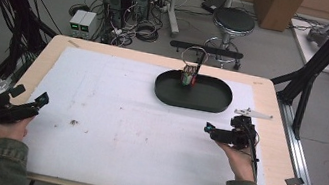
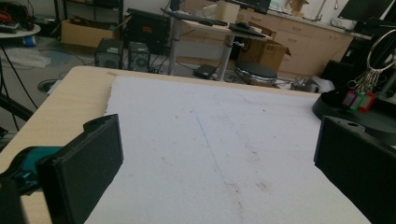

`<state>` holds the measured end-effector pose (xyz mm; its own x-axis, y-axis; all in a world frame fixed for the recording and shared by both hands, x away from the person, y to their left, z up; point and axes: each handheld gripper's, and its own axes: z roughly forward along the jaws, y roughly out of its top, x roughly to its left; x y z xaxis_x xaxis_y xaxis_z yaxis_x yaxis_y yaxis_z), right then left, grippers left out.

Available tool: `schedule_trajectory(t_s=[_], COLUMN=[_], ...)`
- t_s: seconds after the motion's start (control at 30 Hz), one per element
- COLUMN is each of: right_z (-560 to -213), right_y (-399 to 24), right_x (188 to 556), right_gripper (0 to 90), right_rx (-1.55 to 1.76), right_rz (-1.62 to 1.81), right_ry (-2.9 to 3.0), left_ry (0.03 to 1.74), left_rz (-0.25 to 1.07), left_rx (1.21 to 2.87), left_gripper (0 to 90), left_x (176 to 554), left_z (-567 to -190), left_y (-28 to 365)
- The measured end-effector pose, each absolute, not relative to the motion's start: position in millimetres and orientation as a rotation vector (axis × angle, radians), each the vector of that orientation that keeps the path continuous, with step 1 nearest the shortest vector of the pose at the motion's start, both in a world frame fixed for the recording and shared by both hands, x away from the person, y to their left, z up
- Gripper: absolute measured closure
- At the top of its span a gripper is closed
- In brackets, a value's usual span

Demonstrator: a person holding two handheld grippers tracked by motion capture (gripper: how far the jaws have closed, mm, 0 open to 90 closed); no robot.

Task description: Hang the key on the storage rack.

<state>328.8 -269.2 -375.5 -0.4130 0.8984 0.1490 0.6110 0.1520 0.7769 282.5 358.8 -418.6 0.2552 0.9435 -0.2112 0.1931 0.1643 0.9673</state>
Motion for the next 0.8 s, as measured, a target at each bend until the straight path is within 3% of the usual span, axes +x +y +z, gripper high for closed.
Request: schedule_trajectory(t_s=[0.8], right_z=[-408.6], right_y=[-272.4], right_x=[280.7], right_gripper=[0.5], right_rx=[1.436], right_rz=[1.1], right_ry=[1.937], left_ry=[1.211], left_rz=[0.777], left_rx=[1.313], left_gripper=[1.8], left_x=[277.6], left_z=[-418.3], left_y=[357.3])
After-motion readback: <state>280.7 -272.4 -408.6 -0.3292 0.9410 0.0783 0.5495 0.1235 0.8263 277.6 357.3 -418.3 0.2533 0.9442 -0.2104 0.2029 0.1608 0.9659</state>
